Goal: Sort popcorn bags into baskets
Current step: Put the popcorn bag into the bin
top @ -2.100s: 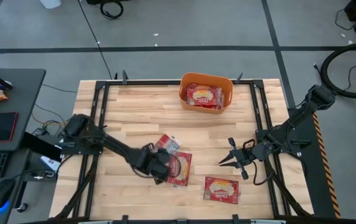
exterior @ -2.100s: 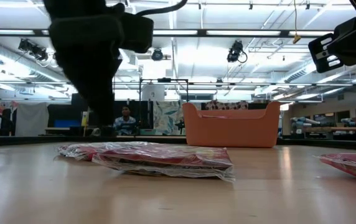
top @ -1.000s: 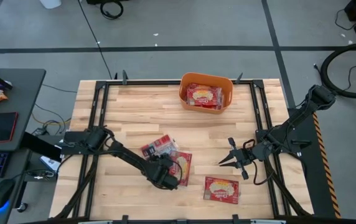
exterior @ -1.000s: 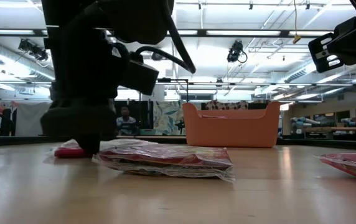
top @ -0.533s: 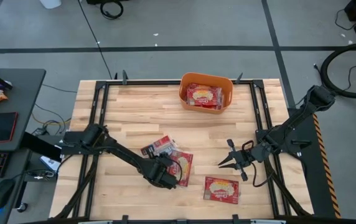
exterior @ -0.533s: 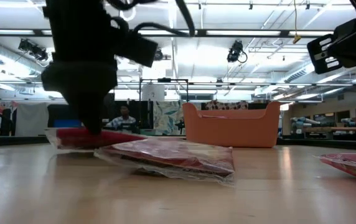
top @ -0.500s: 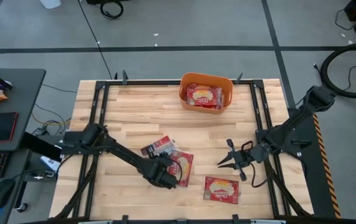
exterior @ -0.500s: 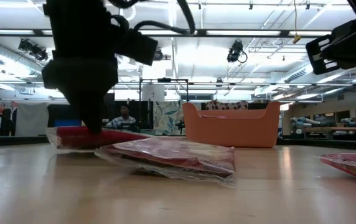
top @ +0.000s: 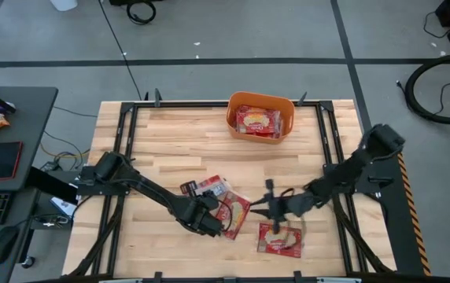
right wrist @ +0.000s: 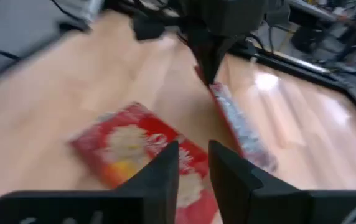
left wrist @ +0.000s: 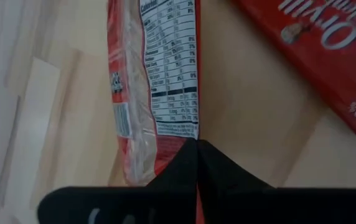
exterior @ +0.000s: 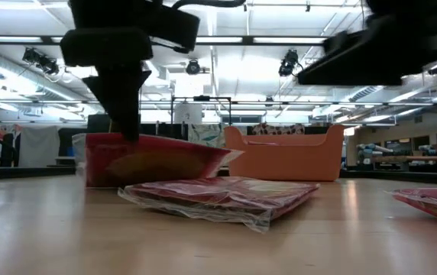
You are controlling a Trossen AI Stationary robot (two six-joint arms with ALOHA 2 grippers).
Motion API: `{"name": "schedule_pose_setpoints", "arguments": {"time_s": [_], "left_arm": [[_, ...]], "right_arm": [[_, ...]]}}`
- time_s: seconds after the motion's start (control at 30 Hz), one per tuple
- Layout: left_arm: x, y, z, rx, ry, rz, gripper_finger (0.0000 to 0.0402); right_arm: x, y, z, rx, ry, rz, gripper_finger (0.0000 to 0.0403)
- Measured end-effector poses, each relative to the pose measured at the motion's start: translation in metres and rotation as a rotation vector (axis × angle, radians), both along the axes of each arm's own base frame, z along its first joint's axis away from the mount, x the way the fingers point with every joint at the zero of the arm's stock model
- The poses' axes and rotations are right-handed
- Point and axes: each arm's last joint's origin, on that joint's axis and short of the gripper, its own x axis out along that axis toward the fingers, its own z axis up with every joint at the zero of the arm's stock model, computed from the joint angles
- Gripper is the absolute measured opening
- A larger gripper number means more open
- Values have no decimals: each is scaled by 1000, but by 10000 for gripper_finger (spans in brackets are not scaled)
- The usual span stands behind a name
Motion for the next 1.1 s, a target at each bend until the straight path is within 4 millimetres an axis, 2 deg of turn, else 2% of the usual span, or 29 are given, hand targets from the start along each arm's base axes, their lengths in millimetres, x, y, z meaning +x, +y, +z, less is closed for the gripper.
{"name": "schedule_pose_setpoints", "arguments": {"time_s": [0.17, 0.3, 0.43, 0.6, 0.77, 0.9, 1.03, 1.1], "left_arm": [[2, -1, 2, 0, -21, -43, 1], [3, -1, 2, 22, -32, -58, 1], [4, -1, 3, 48, -49, -68, 0], [6, 0, 3, 54, -54, -91, 0], [7, 0, 3, 78, -35, -148, 0], [7, 1, 4, 124, -30, -190, 4], [8, 3, 8, 181, -51, -207, 29], [4, 5, 13, 211, -47, -207, 53]], "right_arm": [[45, -8, -3, -122, 48, -61, 137], [73, -16, -5, -165, 112, -62, 165], [91, -22, -13, -208, 173, -57, 177], [100, -32, -26, -299, 213, -122, 173], [103, -40, -31, -317, 230, -156, 145], [103, -44, -31, -344, 239, -162, 95], [103, -46, -32, -378, 260, -151, 31], [102, -46, -33, -389, 273, -147, 12]]}}
